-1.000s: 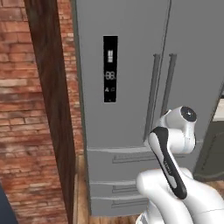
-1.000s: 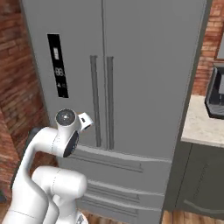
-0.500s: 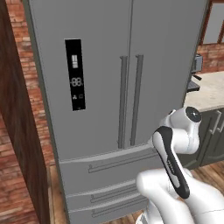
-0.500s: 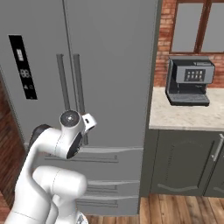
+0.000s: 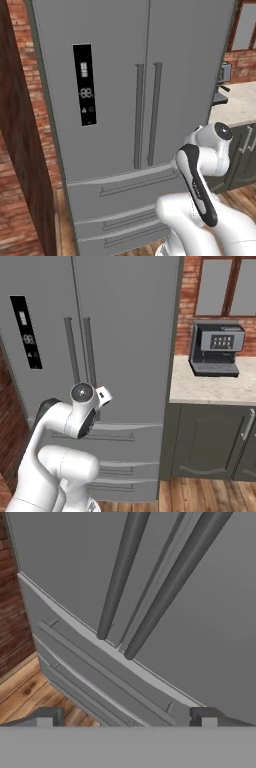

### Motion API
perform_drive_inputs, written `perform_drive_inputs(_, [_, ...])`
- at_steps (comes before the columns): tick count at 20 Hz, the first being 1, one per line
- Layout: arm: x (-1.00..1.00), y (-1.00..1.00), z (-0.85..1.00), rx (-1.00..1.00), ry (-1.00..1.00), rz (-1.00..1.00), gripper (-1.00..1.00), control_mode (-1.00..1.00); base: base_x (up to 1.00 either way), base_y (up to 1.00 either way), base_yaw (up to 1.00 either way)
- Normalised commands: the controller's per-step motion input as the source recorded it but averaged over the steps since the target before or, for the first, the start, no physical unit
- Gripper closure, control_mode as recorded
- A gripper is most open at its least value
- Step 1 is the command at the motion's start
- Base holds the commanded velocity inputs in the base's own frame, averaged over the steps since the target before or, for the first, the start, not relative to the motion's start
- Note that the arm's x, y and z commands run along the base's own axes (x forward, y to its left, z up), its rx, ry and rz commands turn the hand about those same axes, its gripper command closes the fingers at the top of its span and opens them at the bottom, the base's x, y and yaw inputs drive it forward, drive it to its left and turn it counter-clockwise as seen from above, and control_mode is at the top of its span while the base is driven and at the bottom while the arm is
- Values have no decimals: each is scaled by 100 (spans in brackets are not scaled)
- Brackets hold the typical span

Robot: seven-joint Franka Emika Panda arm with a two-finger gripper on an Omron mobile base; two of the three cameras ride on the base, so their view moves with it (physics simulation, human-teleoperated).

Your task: Place one of the steaks on the plate and the other in the bowl. Then place the bowl in the fridge.

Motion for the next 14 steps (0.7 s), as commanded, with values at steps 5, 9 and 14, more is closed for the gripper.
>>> perform_drive_inputs(5, [0, 0, 0, 0, 0, 0, -100, 100, -43, -39, 2])
perform_drive_inputs(9, [0, 0, 0, 0, 0, 0, -100, 100, -24, -10, 3])
perform_drive_inputs(14, [0, 0, 0, 0, 0, 0, -100, 100, -1, 10, 0])
